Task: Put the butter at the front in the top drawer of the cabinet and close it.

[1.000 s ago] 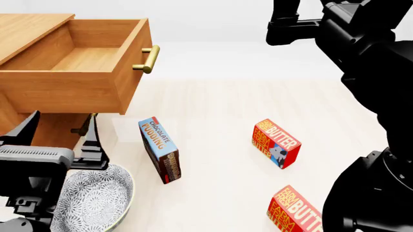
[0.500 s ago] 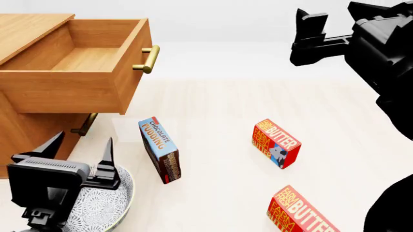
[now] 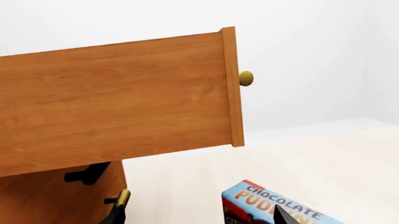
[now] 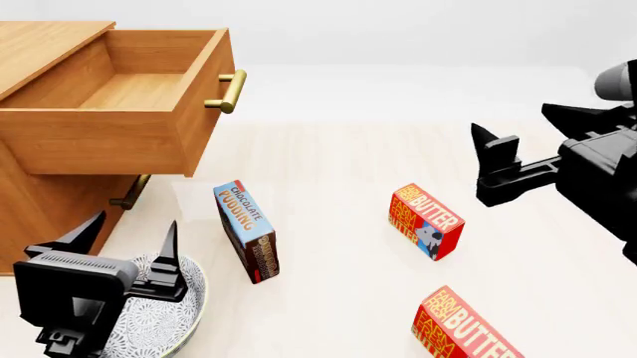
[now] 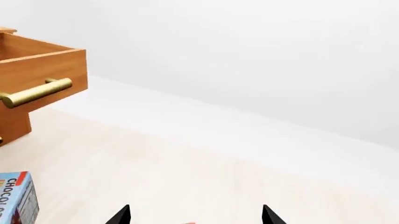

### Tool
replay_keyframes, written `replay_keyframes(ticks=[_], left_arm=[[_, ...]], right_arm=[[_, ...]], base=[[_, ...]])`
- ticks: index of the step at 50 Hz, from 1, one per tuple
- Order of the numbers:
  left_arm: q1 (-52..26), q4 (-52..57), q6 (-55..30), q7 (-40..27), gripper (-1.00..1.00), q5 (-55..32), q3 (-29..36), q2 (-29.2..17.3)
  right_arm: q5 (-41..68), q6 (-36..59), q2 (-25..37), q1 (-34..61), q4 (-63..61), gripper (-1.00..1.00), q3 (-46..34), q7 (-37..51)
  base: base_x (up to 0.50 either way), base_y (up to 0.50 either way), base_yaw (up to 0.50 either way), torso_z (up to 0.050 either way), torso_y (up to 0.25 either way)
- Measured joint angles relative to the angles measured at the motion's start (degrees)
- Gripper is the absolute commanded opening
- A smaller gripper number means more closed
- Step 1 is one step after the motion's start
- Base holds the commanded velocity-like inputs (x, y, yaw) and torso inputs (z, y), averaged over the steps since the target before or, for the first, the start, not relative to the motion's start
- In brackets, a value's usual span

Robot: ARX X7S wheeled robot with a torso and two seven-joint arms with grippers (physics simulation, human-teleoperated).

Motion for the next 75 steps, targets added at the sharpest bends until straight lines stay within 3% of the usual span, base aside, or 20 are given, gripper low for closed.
replay_keyframes(ticks=[8,17,28,40,56,75], left_arm=[[0.14,0.13,0.29,0.39,1.00,-0.84,0.03,-0.37],[-0.14,0.51,-0.06,0.66,1.00,-1.78,0.20,-0.81],[-0.92,0.78,-1.10,0.77,1.00,-2.89,0.43,-1.36],[-1.91,0.37,-1.70,0.79,1.00,-3.94,0.86,-1.58],[-1.68,0.07,-1.10,0.50,1.00,-4.73,1.15,-1.44],[-0.89,-0.04,0.02,0.11,1.00,-5.20,1.75,-1.26]], right_arm=[[-1.67,-1.17,6.00,1.60,5.26,1.00,-6.34,-9.78],[-10.71,-3.23,8.71,11.63,16.59,1.00,-22.06,-23.89],[-24.18,-8.06,5.43,25.58,33.79,1.00,-42.20,-38.59],[-35.41,-16.98,-1.55,33.67,52.86,1.00,-56.35,-49.00],[-43.97,-28.50,-9.87,37.36,72.56,1.00,-67.43,-60.13],[-48.39,-34.51,-14.66,36.70,82.89,1.00,-73.62,-66.00]], base=[[0.00,0.00,0.00,0.000,0.000],[0.00,0.00,0.00,0.000,0.000],[0.00,0.00,0.00,0.000,0.000],[0.00,0.00,0.00,0.000,0.000],[0.00,0.00,0.00,0.000,0.000],[0.00,0.00,0.00,0.000,0.000]])
